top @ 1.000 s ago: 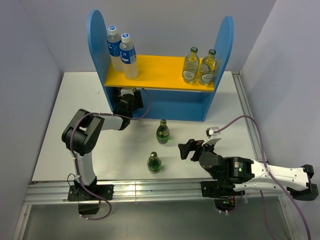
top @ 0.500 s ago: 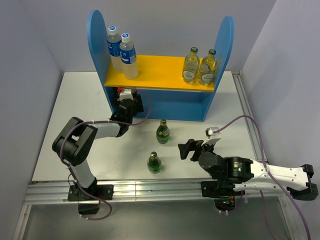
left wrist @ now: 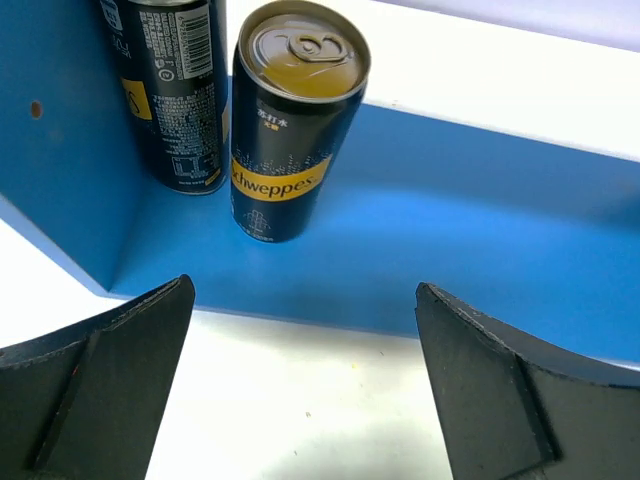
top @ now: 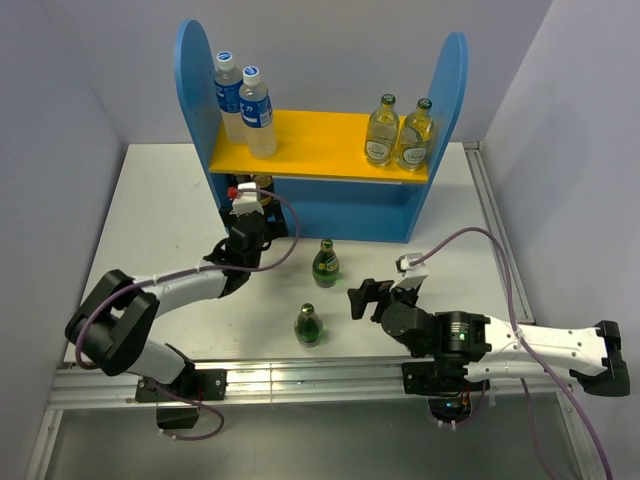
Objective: Place and organize the beverage onto the shelf
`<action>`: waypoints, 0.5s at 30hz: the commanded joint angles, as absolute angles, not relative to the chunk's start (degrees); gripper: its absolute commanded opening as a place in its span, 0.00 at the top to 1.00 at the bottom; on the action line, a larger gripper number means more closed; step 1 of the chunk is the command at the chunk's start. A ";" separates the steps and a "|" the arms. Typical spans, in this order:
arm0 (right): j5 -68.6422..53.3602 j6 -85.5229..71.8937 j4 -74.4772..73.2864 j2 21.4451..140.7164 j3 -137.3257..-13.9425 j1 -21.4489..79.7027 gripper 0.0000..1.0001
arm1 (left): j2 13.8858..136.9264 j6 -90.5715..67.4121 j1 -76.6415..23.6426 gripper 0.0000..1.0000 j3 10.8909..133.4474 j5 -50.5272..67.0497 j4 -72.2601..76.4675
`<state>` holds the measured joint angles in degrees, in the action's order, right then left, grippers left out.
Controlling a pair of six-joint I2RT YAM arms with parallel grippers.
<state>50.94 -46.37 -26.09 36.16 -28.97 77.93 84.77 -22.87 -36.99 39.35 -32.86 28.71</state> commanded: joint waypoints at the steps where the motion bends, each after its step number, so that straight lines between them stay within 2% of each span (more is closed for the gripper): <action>1: 51.51 -45.97 -21.45 38.32 -31.64 78.22 0.00 | 81.13 -25.31 -38.40 0.01 37.97 -33.92 25.76; 8: 50.89 -45.00 -17.67 41.13 -31.20 78.31 0.00 | 74.64 -26.36 -44.73 0.01 37.62 -38.93 18.04; 15: 49.84 -42.63 -11.09 46.22 -31.38 78.22 0.00 | 64.70 -27.86 -46.76 0.01 39.72 -38.94 6.09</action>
<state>49.65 -43.88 -16.88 44.88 -29.26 77.93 68.88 -26.46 -46.44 37.56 -37.52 12.60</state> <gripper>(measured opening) 0.997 0.993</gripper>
